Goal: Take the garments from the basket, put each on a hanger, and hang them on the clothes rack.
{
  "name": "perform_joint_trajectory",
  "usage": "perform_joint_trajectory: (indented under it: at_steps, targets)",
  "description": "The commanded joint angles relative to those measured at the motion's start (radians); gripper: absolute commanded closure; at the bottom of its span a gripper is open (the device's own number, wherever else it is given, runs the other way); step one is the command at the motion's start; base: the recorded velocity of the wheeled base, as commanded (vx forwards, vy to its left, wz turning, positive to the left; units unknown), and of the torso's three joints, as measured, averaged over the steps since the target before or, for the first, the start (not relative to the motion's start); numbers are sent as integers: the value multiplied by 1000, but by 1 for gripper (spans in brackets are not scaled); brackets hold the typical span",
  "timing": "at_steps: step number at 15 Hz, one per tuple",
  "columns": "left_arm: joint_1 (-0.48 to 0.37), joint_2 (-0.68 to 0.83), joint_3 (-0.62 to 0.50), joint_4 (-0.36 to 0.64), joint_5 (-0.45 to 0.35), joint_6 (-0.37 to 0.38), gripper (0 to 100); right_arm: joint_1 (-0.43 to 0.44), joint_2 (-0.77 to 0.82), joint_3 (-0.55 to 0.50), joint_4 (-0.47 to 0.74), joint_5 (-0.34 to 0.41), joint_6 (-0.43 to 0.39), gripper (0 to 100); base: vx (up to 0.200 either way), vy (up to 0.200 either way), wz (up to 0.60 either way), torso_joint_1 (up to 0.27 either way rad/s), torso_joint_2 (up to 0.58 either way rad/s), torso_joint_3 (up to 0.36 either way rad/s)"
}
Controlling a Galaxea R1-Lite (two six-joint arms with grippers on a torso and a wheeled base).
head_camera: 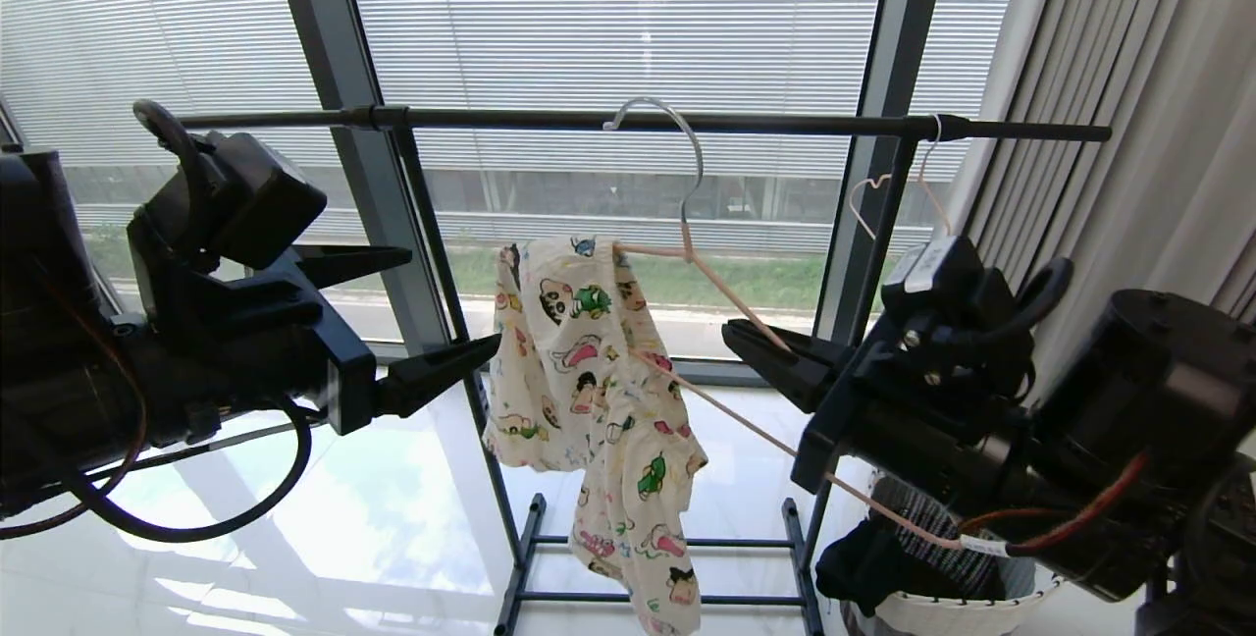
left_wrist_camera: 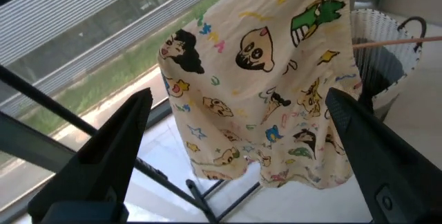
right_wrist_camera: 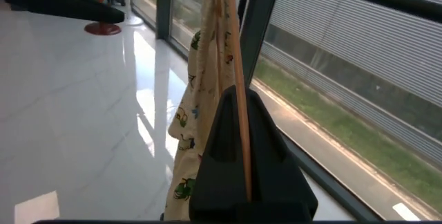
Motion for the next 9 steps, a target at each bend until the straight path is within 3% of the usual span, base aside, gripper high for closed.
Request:
perform_joint_trajectory:
  at_steps: [1, 4, 9]
  targets:
    - [30, -5, 7, 1, -53, 36, 0, -8, -105, 139, -14, 100, 0, 100, 0, 0, 0, 0, 0, 0]
    - [-69, -30, 102, 1, -87, 124, 0, -2, -161, 243, -18, 157, 1, 100, 0, 0, 0, 0, 0, 0]
    - [-191, -13, 148, 1, -87, 133, 0, 53, -189, 352, -93, 203, 1, 100, 0, 0, 0, 0, 0, 0]
